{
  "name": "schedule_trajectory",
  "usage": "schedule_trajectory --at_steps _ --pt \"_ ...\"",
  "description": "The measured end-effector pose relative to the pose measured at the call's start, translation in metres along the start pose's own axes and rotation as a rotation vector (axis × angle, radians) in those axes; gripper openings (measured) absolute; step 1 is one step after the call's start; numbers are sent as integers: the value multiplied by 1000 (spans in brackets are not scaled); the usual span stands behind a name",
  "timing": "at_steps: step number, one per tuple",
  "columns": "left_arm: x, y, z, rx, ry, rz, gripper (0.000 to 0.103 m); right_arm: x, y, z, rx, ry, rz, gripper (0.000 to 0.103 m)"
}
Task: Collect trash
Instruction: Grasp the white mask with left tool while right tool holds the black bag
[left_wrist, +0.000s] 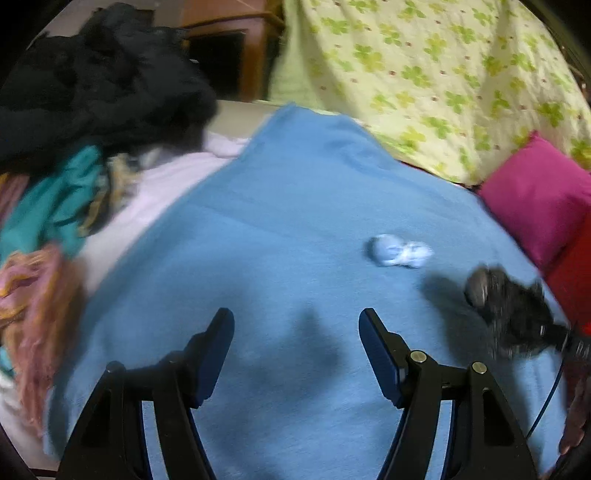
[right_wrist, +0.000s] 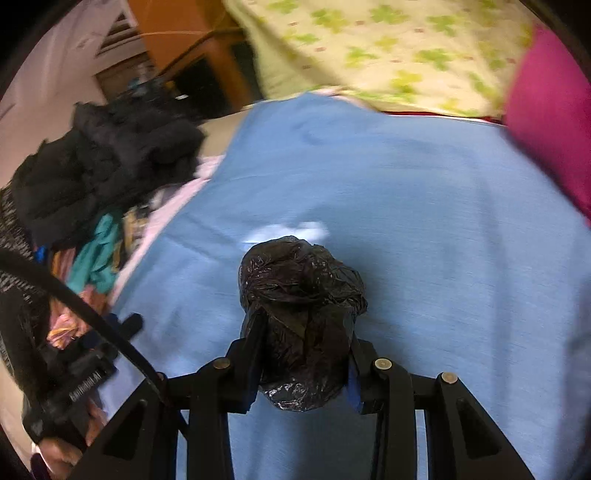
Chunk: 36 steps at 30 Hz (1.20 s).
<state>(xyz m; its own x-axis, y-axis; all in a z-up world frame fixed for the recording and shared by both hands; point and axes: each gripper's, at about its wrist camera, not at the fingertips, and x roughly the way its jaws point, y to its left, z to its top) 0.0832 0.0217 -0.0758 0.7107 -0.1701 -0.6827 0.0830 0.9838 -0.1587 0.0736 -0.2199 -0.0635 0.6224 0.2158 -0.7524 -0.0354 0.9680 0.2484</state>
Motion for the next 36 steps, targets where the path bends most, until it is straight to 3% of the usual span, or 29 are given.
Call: schedule_trajectory --at_steps 6,8,9,10,16,20,22,23,24,26,27,28,34,36 --pt "40 -49 34 58 -7 -164 72 -25 -63 -30 157 79 -39 42" --pt "58 -65 42 104 -7 -168 73 -28 -71 -35 183 89 -25 48" --pt "65 -70 44 119 0 -166 73 -29 -75 -36 194 94 -15 59" --pt "74 -74 46 134 14 -171 73 -30 -79 -37 201 95 -10 62" --pt "111 -76 55 134 77 -174 73 -35 -95 -37 264 85 34 66" --pt "115 -81 56 133 78 -232 73 -39 -95 -32 274 45 56 66" --pt "119 -89 53 160 92 -241 62 -41 -95 -30 282 21 63 66" --pt "124 -93 51 184 117 -237 47 -42 -95 -30 284 15 59 66" --pt "127 -96 48 198 140 -239 38 -41 -94 -29 285 12 50 66" --pt "132 -99 44 216 168 -233 34 -39 -92 -28 282 6 41 66" --pt "131 -98 44 215 166 -235 24 -38 -91 -28 276 2 34 66" --pt "131 -97 45 205 172 -243 21 -36 -89 -27 271 0 28 66" --pt "126 -89 44 172 177 -262 20 -17 -91 -25 274 30 40 65" --pt "120 -87 40 177 170 -264 19 -7 -90 -27 257 59 56 53"
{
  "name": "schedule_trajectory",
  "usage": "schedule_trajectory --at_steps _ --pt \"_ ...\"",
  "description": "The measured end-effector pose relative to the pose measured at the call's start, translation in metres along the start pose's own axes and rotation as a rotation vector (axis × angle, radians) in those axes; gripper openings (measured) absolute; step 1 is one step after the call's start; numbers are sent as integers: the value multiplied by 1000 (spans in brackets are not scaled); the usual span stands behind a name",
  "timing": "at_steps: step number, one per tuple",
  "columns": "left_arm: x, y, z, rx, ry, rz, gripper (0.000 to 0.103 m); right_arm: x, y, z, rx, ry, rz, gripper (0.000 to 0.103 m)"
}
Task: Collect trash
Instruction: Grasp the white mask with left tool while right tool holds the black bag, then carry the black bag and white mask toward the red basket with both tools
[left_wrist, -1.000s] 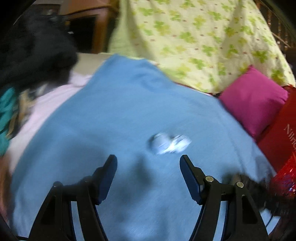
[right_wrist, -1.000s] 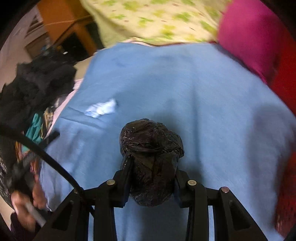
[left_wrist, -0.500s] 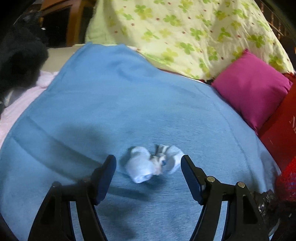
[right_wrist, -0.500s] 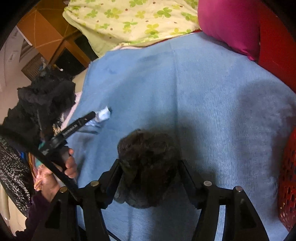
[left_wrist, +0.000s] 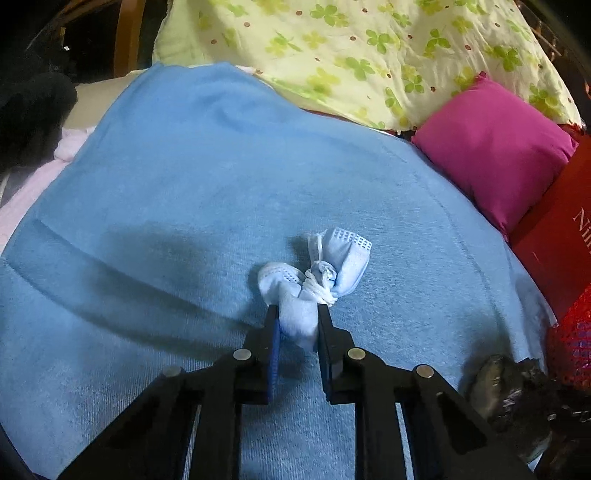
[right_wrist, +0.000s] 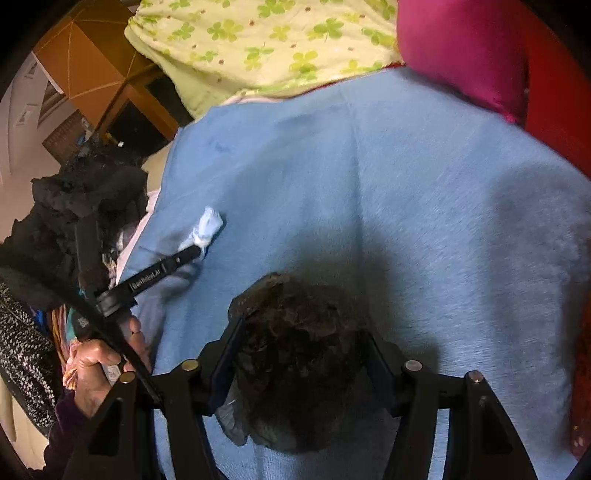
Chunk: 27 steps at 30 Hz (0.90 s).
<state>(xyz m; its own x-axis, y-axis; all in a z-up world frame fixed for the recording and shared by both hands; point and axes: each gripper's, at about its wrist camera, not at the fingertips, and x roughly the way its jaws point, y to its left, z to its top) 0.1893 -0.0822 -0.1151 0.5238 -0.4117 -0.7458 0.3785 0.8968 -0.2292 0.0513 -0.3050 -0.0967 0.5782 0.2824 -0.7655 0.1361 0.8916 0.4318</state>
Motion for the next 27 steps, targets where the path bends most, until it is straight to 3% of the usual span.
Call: schedule_trajectory --at_steps 4,11,17,27 --pt "-21 -9 -8 32 -26 26 19 5 14 -3 -75 15 19 40" --pt "-77 -25 -31 80 -126 124 19 0 31 -11 -140 11 14 36" --pt "-121 -41 -64 71 -174 186 19 -27 39 -15 -160 -75 26 36" --pt "-186 -60 -64 78 -261 267 19 -80 41 -35 -130 -234 69 36"
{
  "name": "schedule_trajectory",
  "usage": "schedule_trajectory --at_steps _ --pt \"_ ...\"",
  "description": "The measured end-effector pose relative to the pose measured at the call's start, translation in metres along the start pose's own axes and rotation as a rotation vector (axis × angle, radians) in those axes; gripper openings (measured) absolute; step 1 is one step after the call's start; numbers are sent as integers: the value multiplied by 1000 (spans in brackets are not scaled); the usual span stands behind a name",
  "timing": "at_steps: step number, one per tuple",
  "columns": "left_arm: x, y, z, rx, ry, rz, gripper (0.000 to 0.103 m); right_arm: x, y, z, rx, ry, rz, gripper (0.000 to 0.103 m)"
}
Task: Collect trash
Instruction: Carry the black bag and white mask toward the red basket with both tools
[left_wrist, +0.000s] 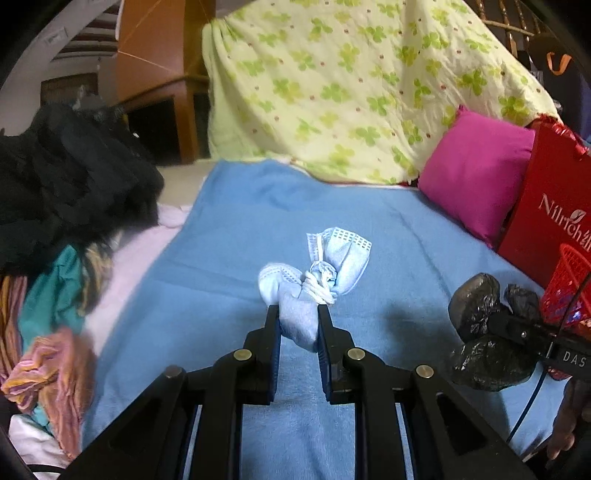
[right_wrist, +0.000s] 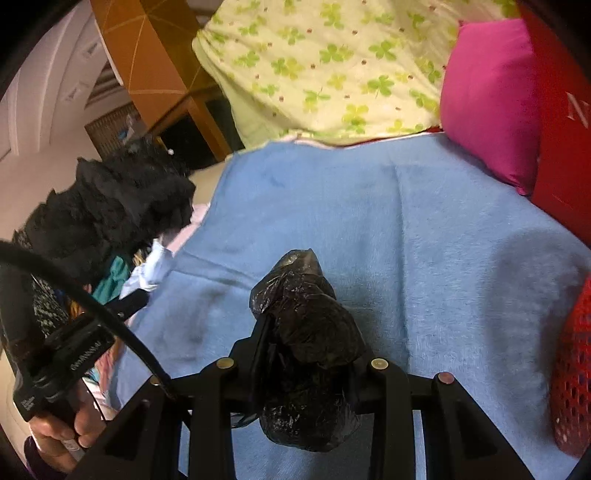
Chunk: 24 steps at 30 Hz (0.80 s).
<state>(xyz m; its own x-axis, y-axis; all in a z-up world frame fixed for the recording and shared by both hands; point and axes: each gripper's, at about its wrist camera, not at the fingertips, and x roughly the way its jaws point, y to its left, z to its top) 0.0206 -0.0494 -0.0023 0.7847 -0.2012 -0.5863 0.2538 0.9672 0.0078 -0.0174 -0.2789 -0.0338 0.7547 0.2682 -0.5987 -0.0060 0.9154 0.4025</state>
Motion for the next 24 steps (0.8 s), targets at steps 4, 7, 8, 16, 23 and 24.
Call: schedule_trajectory --at_steps 4,7,8,16,23,24 --pt "-26 -2 1 14 -27 28 19 -25 -4 -7 26 -58 25 36" --pt "-46 -6 3 28 -64 31 19 -42 -1 -13 38 -98 11 36" --pt "-53 -8 4 37 -80 35 19 -53 0 -17 40 -122 -1 36" --pt "-103 -29 14 82 -171 4 19 -120 17 -20 -2 -256 -63 36" --pt "-129 -48 21 116 -211 -25 19 -167 39 -20 -67 -352 -122 36" --pt "-132 -49 21 117 -215 -28 19 -173 41 -20 -72 -361 -126 36"
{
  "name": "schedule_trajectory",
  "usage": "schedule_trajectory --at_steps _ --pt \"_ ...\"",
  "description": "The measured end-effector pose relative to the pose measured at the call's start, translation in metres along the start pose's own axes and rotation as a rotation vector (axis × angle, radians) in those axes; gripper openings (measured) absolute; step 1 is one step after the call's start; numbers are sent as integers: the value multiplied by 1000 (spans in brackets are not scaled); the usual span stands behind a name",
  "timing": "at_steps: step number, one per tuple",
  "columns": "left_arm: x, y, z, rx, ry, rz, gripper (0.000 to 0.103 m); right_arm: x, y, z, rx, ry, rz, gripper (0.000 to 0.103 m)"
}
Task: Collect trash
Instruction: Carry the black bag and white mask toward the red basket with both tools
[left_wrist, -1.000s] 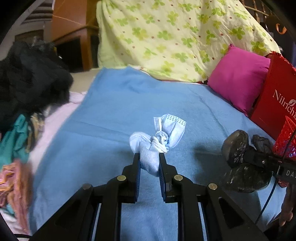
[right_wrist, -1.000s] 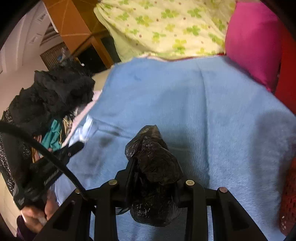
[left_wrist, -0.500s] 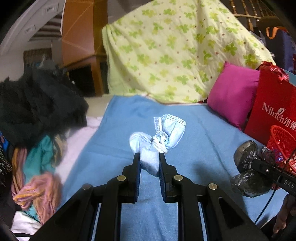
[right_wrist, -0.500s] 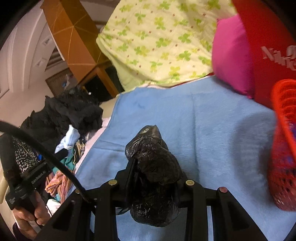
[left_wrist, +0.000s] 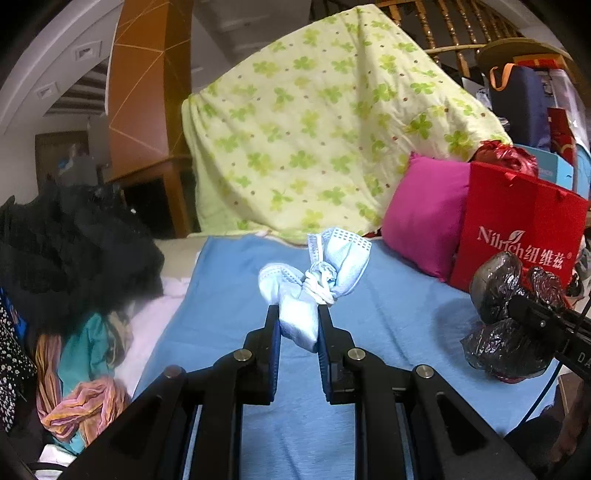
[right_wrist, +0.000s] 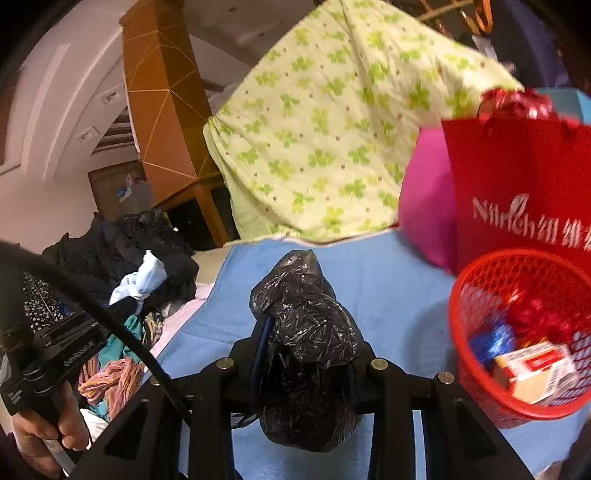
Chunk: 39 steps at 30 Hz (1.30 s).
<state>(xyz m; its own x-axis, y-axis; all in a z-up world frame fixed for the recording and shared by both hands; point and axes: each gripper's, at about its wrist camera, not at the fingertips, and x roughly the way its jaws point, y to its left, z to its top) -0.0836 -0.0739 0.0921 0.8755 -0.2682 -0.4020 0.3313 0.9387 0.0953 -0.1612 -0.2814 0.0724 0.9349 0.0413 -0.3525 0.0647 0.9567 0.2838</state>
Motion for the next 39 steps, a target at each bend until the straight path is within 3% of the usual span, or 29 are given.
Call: schedule_trajectory --at_steps 20,39 --pt "-45 -25 20 48 -83 -26 19 -66 16 23 -36 -144 -32 36" --pt "-54 -41 24 78 -90 -61 19 -89 21 19 -18 -189 -47 36"
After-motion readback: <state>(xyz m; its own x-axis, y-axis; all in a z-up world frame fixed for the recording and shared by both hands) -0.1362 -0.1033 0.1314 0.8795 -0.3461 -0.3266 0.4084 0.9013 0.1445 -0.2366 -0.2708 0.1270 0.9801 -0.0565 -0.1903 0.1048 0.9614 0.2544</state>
